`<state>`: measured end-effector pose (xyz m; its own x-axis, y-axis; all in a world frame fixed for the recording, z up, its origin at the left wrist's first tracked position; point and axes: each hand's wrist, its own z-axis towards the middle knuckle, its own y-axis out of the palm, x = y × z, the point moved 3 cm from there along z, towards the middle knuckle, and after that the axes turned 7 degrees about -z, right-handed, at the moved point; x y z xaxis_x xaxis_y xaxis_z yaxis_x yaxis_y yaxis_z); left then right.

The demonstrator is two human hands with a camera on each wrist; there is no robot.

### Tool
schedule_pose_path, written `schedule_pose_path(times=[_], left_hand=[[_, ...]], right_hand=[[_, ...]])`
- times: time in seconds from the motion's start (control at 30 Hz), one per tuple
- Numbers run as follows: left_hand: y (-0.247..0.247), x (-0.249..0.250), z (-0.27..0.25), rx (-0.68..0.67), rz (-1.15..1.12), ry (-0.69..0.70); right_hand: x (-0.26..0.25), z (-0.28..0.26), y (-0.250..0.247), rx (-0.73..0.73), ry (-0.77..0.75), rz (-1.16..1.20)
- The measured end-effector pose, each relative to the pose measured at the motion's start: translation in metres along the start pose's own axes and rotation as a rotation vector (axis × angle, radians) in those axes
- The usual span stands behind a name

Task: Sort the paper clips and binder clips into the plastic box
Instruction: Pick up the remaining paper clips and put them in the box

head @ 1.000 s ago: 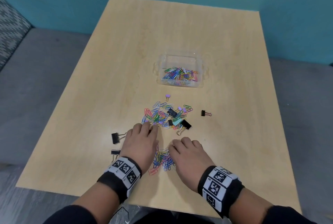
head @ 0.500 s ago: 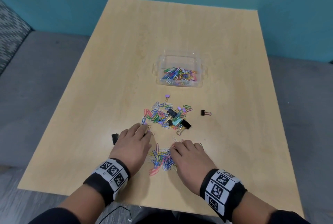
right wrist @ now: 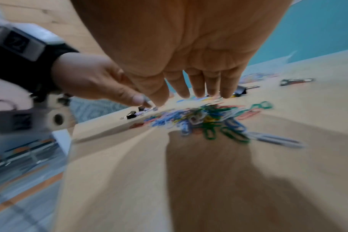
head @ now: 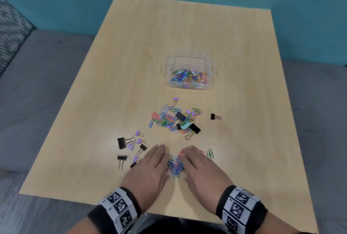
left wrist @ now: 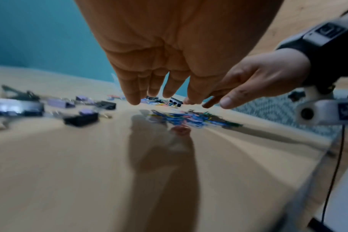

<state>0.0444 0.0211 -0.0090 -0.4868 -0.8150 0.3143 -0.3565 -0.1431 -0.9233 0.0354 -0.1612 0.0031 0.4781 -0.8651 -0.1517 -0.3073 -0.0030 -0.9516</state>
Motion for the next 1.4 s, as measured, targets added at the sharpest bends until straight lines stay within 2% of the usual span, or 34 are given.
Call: schedule_pose_path(times=[0.13,0.17,0.33,0.57,0.67,0.83,1.1,1.27,1.4], left_hand=[[0.006,0.018,-0.008,0.033,-0.183,-0.221],[0.009,0.021,-0.007,0.028,-0.207,-0.256],[0.002,0.033,0.017,0.059,-0.273,-0.299],[-0.003,0.023,0.044,0.062,-0.288,-0.307],[0.0,0.02,0.051,0.054,-0.243,-0.288],[-0.001,0.012,0.051,0.021,-0.206,-0.269],[-0.009,0.005,0.047,0.031,-0.396,-0.314],[-0.023,0.002,0.049,0.024,-0.523,-0.326],[-0.039,-0.003,0.052,0.013,-0.763,-0.376]], right_hand=[[0.025,-0.032,0.005,-0.036,0.388,0.081],[0.022,-0.035,0.006,-0.053,0.428,0.1],[-0.004,-0.005,0.001,-0.03,0.276,0.089],[0.004,0.027,0.003,0.017,0.216,0.072],[0.01,0.03,-0.005,-0.023,0.175,0.03],[0.017,0.029,-0.012,-0.111,0.183,0.117],[0.025,0.031,-0.02,-0.158,0.235,0.274],[0.036,0.032,-0.029,-0.215,0.217,0.367],[0.052,0.035,-0.04,-0.271,0.24,0.534]])
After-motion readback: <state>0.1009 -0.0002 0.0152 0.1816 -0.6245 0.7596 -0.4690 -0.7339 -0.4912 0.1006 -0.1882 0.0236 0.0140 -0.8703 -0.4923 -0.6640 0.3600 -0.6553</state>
